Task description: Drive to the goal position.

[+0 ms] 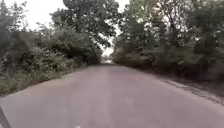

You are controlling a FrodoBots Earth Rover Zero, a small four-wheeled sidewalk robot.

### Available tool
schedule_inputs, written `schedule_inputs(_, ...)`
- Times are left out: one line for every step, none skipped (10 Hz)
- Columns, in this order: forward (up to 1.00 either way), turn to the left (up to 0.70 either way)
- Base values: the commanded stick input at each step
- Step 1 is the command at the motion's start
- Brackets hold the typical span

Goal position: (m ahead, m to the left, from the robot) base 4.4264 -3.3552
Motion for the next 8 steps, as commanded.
schedule_inputs(1.0,-0.14)
schedule_inputs(1.0,-0.14)
schedule_inputs(1.0,-0.14)
schedule_inputs(1.0,-0.14)
schedule_inputs(1.0,-0.14)
schedule_inputs(1.0,-0.14)
schedule_inputs(1.0,-0.14)
schedule_inputs(1.0,-0.14)
